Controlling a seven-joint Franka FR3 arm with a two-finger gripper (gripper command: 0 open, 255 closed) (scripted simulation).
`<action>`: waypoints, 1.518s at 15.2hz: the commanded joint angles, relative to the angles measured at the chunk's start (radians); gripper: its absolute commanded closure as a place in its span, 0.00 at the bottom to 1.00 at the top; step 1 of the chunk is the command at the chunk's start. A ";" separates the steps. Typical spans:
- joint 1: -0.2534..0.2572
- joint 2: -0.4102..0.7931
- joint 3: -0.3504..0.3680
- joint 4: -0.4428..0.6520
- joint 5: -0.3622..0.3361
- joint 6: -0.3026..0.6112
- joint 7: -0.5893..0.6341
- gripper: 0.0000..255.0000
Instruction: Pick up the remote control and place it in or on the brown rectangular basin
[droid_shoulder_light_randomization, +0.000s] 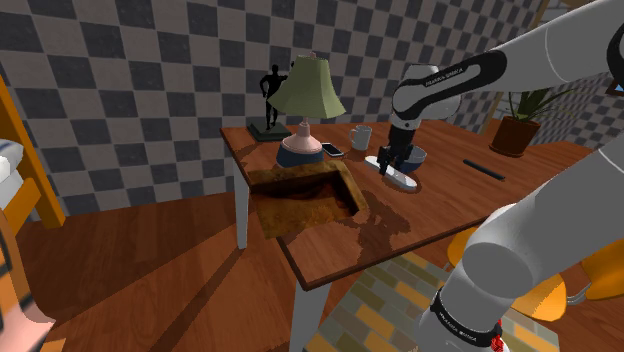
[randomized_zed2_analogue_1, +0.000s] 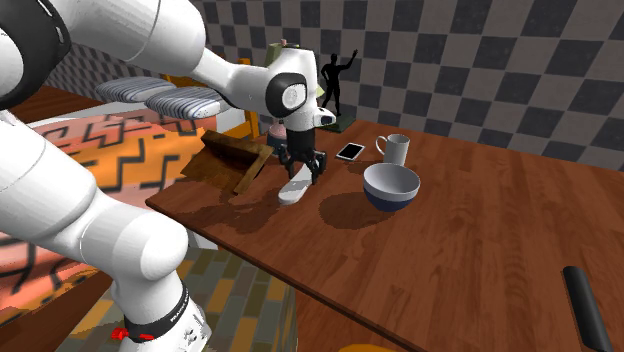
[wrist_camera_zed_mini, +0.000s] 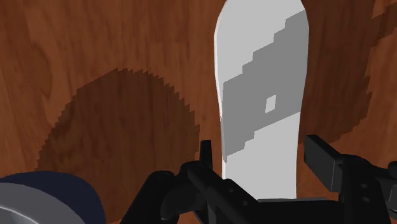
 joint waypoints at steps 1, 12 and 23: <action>-0.001 -0.015 0.006 0.015 -0.001 -0.030 0.002 1.00; -0.001 -0.069 0.034 0.123 0.003 -0.190 0.006 1.00; 0.048 -0.096 0.141 0.162 0.043 -0.269 0.129 1.00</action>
